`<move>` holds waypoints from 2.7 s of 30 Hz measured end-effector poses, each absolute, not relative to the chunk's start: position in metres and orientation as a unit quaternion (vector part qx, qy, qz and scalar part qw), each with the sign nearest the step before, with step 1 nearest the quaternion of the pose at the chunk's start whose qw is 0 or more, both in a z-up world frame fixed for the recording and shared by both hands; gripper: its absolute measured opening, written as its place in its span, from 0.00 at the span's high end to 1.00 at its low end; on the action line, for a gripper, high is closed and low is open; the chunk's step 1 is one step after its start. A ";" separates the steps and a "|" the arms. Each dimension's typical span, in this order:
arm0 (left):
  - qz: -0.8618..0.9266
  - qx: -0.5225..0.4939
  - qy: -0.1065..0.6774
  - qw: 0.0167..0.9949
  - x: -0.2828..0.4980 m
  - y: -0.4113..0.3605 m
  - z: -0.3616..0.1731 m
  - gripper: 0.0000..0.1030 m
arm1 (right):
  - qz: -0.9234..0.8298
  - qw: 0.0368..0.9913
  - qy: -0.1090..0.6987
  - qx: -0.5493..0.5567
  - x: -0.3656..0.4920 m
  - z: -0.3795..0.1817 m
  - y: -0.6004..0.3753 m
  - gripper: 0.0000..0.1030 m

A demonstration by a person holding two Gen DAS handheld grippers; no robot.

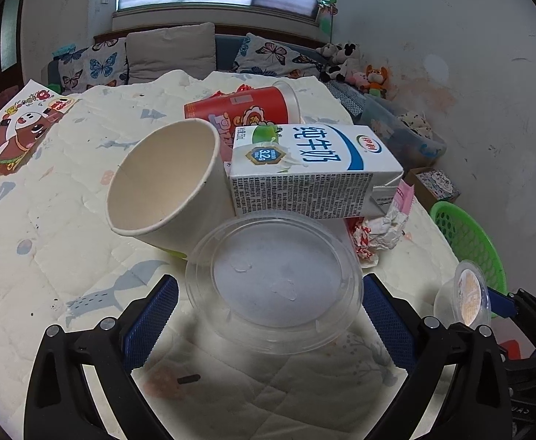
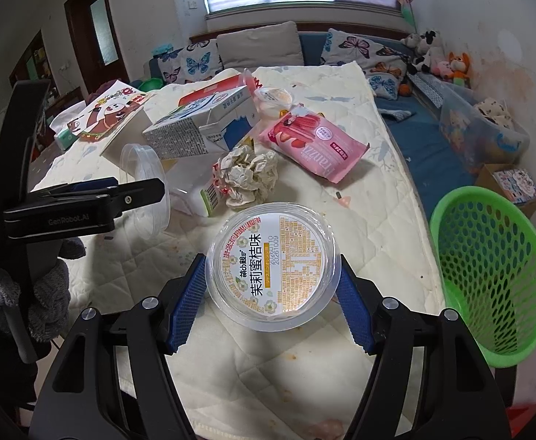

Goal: Collect trash
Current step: 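Grasp the clear plastic lid with the left gripper while the right gripper holds the pudding cup, then carry the pudding cup to the green basket and release it with the right gripper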

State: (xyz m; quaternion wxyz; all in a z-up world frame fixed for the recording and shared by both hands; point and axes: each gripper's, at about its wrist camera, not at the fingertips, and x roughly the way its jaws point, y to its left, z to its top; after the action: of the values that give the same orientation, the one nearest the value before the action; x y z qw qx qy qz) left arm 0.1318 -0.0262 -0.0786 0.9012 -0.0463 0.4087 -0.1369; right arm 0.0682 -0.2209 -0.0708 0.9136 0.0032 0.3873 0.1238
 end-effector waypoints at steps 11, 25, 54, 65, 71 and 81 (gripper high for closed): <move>-0.159 -0.072 0.413 0.894 0.140 -0.021 -0.089 0.07 | 0.119 0.914 0.387 0.003 0.067 -0.070 -0.224 0.34; -0.169 -0.072 0.392 0.902 0.121 -0.024 -0.078 0.13 | 0.099 0.921 0.376 0.017 0.057 -0.063 -0.245 0.34; -0.284 -0.007 0.342 0.896 0.093 -0.137 0.000 0.13 | -0.079 0.909 0.396 0.107 0.065 -0.094 -0.434 0.33; -0.316 0.031 0.353 0.880 0.118 -0.213 0.003 0.13 | -0.087 0.913 0.381 0.121 0.041 -0.089 -0.451 0.28; -0.331 0.052 0.367 0.868 0.127 -0.258 -0.008 0.13 | -0.088 0.919 0.364 0.120 0.015 -0.082 -0.454 0.26; -0.356 0.062 0.398 0.843 0.135 -0.320 -0.040 0.12 | -0.088 0.925 0.342 0.142 -0.028 -0.073 -0.465 0.25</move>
State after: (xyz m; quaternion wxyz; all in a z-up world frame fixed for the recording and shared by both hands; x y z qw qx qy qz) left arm 0.1353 -0.3203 -0.0395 0.8435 0.0616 0.3977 -0.3558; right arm -0.0283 -0.4650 -0.0730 0.9246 0.1419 0.3424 -0.0877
